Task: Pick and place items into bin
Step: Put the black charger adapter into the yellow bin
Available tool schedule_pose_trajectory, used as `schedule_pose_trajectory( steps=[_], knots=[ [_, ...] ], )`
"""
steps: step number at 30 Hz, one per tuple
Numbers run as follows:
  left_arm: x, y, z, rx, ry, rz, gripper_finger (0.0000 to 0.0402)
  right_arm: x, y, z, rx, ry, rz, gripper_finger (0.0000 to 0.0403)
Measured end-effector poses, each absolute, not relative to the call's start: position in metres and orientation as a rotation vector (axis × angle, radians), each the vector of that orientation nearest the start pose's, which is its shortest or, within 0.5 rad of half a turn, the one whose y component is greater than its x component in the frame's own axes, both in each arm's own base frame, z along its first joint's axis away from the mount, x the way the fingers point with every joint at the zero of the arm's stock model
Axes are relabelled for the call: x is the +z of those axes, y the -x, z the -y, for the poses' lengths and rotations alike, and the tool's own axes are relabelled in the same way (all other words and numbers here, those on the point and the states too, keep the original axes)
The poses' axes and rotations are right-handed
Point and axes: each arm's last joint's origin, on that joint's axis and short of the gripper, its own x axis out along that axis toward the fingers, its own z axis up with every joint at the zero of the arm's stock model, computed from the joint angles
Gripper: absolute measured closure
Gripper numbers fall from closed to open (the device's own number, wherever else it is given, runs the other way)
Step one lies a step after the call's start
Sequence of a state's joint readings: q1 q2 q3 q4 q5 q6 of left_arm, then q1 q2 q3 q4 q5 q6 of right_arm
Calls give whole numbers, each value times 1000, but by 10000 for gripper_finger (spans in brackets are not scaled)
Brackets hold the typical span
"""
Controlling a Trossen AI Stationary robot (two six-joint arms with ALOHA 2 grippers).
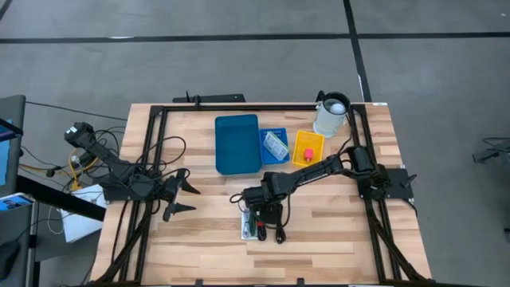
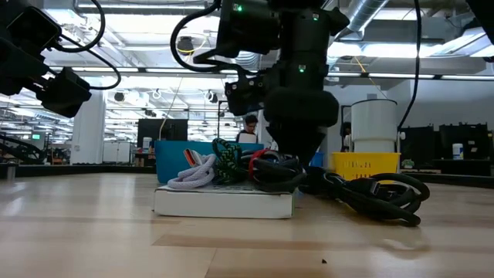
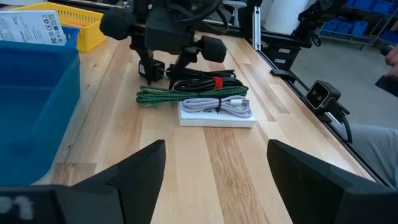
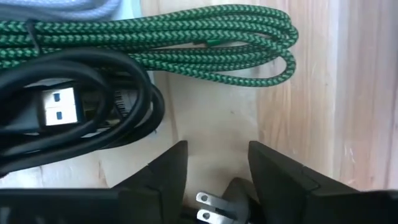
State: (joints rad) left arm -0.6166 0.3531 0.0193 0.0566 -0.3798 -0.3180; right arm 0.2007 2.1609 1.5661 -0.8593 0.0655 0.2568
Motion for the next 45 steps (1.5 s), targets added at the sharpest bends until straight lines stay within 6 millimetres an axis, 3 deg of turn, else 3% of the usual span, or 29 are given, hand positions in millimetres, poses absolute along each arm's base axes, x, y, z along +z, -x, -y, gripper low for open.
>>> schedule_pose_trajectory(
  steps=[8, 13, 21, 28, 45],
  knots=[
    [145, -100, 57, -194, 183, -278, 132, 139, -407, -81, -55, 8, -1435, 258],
    [145, -100, 57, -194, 183, -278, 132, 143, -410, -81, -67, 18, -1423, 221],
    [145, -100, 57, -194, 183, -277, 132, 171, -418, -76, -99, 58, -1415, 155],
    [145, -100, 57, -194, 183, -277, 132, 187, -409, -73, -139, 63, -1539, 159],
    [145, -100, 57, -194, 183, -278, 132, 185, -405, -76, -162, -91, -1586, 163]
  ],
)
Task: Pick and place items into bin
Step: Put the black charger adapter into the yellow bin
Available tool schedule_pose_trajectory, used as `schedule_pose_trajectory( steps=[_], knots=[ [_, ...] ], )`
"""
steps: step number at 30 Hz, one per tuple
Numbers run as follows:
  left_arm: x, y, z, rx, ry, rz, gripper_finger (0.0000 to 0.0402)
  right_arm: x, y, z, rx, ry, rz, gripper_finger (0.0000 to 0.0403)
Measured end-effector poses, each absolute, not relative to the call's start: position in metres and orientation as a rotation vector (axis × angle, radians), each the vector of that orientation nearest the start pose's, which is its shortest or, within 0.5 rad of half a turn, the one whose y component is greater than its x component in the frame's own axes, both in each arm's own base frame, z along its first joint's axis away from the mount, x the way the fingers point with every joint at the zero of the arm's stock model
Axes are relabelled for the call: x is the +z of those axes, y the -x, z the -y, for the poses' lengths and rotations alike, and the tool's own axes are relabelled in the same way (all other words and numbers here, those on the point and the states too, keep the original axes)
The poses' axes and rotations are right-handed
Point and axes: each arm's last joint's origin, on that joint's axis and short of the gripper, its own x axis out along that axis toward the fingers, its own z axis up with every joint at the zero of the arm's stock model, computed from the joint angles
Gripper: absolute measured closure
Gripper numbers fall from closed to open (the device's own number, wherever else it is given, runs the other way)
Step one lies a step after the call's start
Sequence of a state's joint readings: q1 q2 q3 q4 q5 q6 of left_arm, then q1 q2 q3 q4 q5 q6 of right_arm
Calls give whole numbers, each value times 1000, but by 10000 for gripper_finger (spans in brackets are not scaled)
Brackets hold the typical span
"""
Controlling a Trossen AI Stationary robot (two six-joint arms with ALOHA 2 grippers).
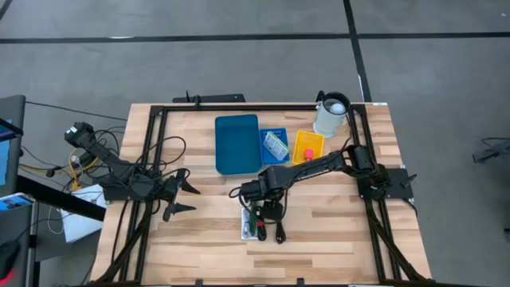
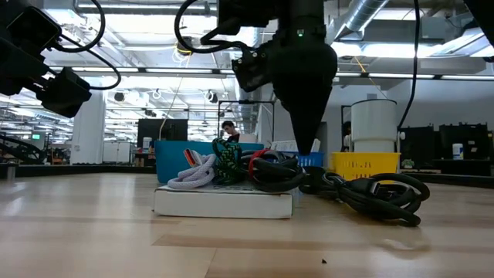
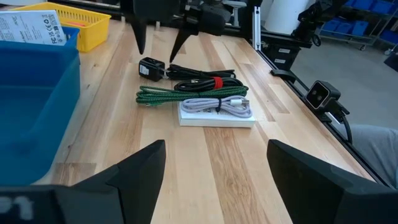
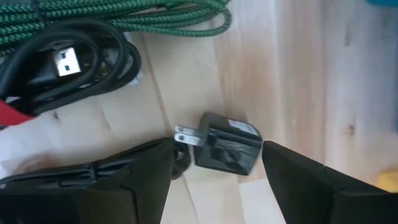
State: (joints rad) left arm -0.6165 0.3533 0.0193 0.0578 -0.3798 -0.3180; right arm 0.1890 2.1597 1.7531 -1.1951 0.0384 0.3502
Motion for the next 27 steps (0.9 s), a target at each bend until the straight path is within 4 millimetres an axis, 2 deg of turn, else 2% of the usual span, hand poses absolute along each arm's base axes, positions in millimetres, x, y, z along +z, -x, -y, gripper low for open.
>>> schedule_pose_trajectory(
  steps=[13, 20, 27],
  knots=[
    [145, -100, 57, -194, 183, -278, 132, 162, -403, -75, -154, -118, -1565, 162],
    [145, -100, 57, -194, 183, -278, 132, 146, -396, -74, -166, -118, -1593, 163],
    [145, -100, 57, -194, 183, -278, 132, 143, -395, -74, -181, -131, -1585, 183]
  ],
)
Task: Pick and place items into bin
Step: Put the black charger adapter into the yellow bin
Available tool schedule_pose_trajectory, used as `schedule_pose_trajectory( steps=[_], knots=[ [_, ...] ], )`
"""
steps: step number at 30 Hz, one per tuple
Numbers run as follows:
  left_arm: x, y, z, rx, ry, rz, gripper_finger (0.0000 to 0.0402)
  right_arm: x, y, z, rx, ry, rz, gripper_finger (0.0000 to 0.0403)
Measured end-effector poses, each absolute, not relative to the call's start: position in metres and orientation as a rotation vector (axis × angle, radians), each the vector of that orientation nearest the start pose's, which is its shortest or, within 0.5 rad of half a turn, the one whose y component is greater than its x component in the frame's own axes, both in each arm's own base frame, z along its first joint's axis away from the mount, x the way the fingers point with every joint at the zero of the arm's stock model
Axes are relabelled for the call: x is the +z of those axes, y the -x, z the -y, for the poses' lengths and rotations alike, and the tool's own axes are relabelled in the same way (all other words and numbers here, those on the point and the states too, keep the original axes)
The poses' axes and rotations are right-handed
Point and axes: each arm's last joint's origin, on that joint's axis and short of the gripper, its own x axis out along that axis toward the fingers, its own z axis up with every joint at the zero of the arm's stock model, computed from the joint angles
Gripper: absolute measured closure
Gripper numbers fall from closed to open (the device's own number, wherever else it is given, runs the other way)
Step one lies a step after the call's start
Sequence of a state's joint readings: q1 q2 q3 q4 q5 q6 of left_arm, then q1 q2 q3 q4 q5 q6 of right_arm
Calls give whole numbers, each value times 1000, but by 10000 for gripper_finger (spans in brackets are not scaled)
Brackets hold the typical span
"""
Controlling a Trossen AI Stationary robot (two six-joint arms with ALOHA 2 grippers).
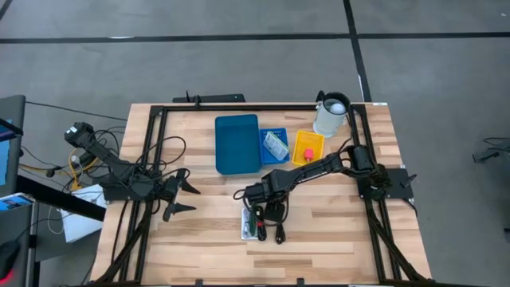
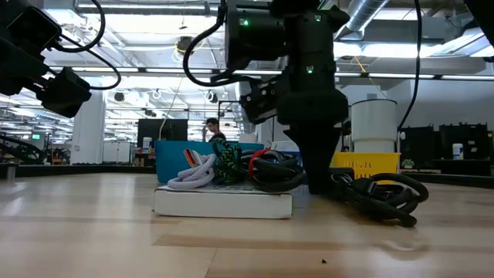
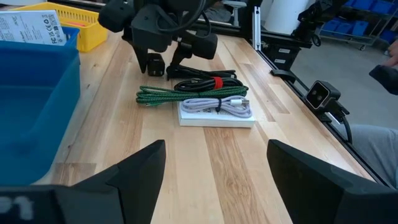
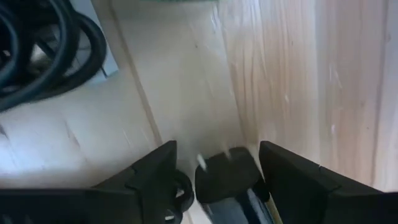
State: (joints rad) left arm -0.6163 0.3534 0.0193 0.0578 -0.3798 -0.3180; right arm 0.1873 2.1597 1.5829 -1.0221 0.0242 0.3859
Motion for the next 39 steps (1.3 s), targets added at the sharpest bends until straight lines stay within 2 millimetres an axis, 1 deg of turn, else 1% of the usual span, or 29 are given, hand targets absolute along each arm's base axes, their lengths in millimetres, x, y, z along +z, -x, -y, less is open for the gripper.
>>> schedule_pose_trajectory(
  steps=[5, 15, 18, 20, 24, 36, 39],
  knots=[
    [145, -100, 57, -194, 183, -277, 132, 143, -397, -74, -178, -133, -1566, 229],
    [145, -100, 57, -194, 183, -278, 132, 143, -397, -74, -169, -123, -1569, 355],
    [145, -100, 57, -194, 183, -277, 132, 143, -397, -74, -162, -114, -1571, 383],
    [145, -100, 57, -194, 183, -277, 132, 143, -397, -74, -161, -109, -1571, 392],
    [145, -100, 57, -194, 183, -277, 132, 143, -397, -74, -169, -99, -1568, 389],
    [145, -100, 57, -194, 183, -278, 132, 143, -396, -74, -148, -104, -1575, 322],
    [145, -100, 57, -194, 183, -278, 132, 148, -395, -75, -153, -99, -1601, 307]
  ],
)
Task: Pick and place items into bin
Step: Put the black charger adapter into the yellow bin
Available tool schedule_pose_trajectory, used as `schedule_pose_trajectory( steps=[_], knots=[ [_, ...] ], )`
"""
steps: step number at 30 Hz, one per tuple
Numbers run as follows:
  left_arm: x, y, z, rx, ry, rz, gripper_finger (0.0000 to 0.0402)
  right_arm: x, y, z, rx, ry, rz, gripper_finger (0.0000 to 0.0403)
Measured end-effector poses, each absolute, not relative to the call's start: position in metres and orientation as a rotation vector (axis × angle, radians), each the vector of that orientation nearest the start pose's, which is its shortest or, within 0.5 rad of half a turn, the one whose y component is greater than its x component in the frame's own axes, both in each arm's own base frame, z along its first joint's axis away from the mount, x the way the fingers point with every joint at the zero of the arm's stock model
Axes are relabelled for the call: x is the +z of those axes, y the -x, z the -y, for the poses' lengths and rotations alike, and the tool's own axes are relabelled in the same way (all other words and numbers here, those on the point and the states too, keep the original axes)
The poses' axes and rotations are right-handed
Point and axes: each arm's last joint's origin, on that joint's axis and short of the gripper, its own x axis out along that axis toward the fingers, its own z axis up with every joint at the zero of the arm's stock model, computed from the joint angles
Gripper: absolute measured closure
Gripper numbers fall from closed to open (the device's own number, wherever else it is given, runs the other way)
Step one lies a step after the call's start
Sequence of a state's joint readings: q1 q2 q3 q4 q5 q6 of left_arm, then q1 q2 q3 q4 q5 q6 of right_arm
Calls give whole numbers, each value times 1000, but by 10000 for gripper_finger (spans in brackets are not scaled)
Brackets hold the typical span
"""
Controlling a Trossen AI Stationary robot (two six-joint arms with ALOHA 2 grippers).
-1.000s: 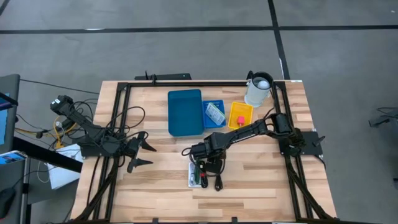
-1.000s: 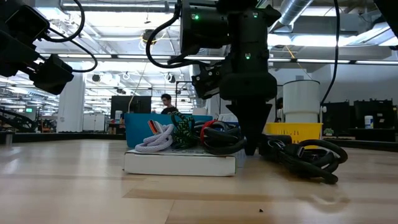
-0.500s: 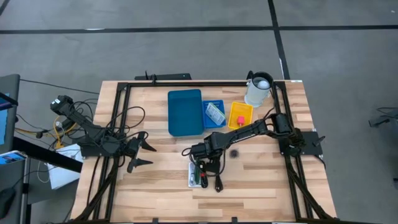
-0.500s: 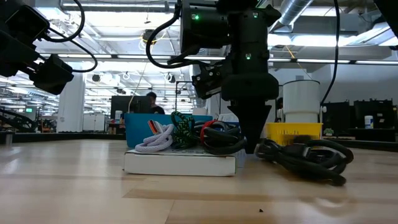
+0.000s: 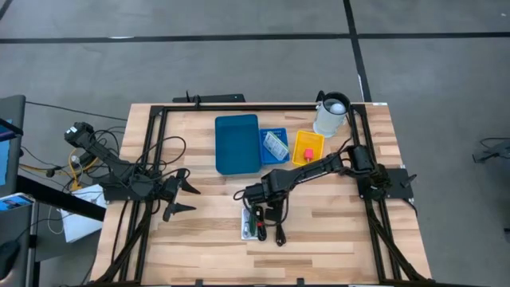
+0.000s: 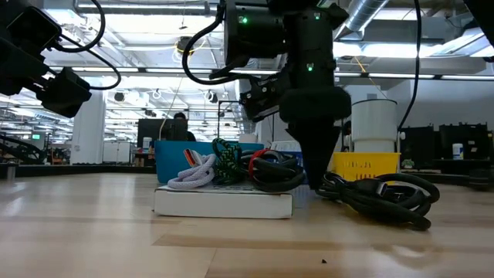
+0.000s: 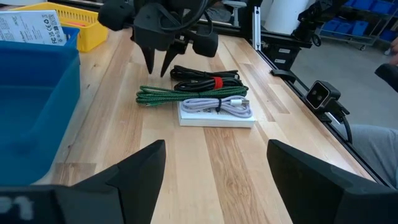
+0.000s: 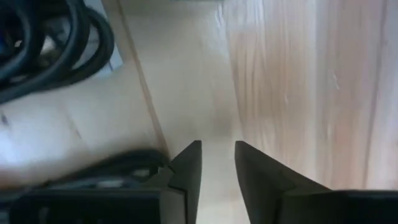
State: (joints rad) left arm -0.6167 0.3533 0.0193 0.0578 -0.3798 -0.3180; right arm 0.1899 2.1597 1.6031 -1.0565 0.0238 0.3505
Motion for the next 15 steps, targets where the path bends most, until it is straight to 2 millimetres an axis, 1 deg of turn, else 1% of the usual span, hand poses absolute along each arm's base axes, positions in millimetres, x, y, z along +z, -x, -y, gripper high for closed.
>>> schedule_pose_trajectory(
  steps=[6, 13, 15],
  knots=[
    [145, -100, 57, -194, 183, -278, 132, 163, -387, -73, -209, -87, -1718, 276],
    [145, -100, 57, -194, 183, -277, 132, 191, -372, -66, -402, 1, -1894, 249],
    [145, -100, 57, -194, 183, -277, 132, 195, -371, -67, -428, 8, -1883, 246]
  ],
)
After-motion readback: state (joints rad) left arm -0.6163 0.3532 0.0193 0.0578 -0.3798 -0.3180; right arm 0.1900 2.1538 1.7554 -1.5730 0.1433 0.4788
